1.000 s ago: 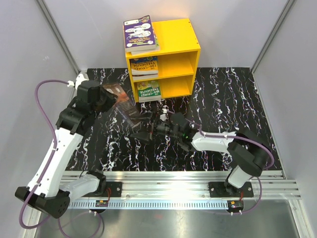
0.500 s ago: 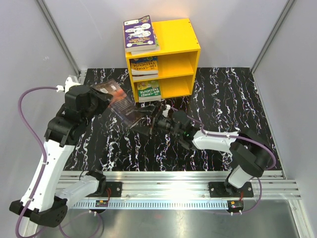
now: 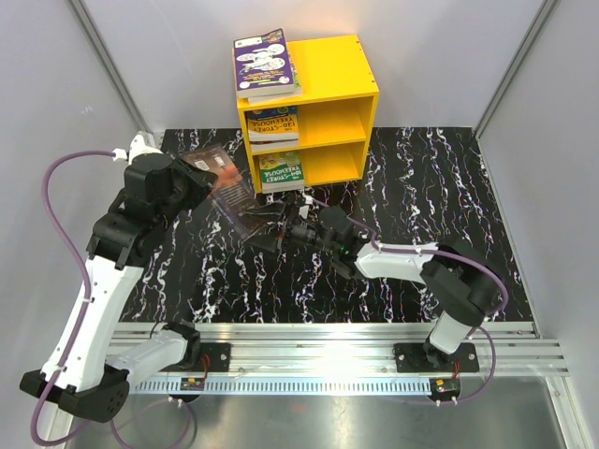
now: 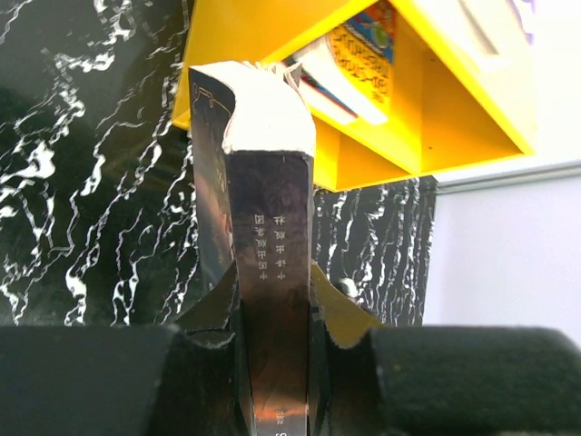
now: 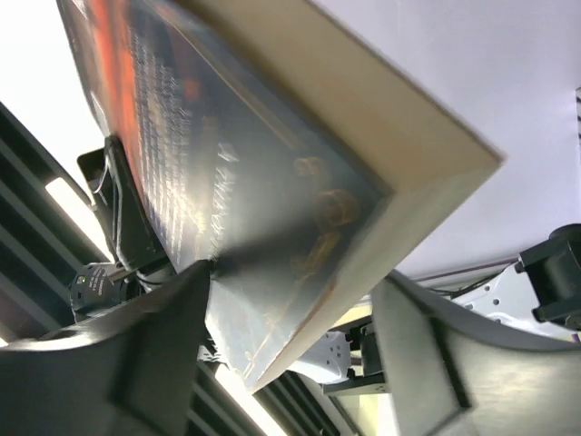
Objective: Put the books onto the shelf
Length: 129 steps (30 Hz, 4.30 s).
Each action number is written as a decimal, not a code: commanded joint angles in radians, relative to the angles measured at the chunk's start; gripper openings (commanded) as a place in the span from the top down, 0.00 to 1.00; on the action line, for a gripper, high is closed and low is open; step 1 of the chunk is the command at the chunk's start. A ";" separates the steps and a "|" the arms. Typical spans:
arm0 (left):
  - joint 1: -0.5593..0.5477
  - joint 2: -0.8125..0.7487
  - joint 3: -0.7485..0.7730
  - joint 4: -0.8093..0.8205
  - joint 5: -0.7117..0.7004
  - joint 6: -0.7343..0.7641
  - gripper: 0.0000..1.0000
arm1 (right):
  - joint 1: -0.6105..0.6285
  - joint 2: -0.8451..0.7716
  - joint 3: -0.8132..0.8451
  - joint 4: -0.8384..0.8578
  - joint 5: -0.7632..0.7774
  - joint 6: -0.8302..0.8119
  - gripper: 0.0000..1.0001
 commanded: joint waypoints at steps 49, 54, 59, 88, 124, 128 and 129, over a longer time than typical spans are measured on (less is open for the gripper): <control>-0.001 -0.306 -0.172 0.014 0.267 0.079 0.20 | -0.286 0.109 1.503 -1.153 -0.112 -0.713 1.00; -0.002 -0.352 -0.187 -0.054 0.276 0.045 0.19 | -0.338 0.247 1.688 -1.207 -0.041 -0.805 1.00; -0.002 -0.401 -0.186 -0.134 0.279 0.011 0.20 | -0.372 0.363 1.792 -1.172 0.101 -0.872 1.00; -0.002 -0.457 -0.130 -0.365 0.266 -0.033 0.24 | -0.205 0.567 1.809 -1.123 0.792 -1.089 1.00; -0.002 -0.426 -0.152 -0.302 0.296 -0.003 0.23 | -0.249 0.275 1.388 -1.143 0.606 -1.039 0.00; -0.002 -0.411 -0.152 -0.285 0.283 0.005 0.22 | -0.246 0.223 1.312 -1.148 0.530 -1.045 0.00; -0.002 -0.406 -0.153 -0.280 0.279 0.008 0.22 | -0.243 0.209 1.293 -1.146 0.491 -1.050 0.00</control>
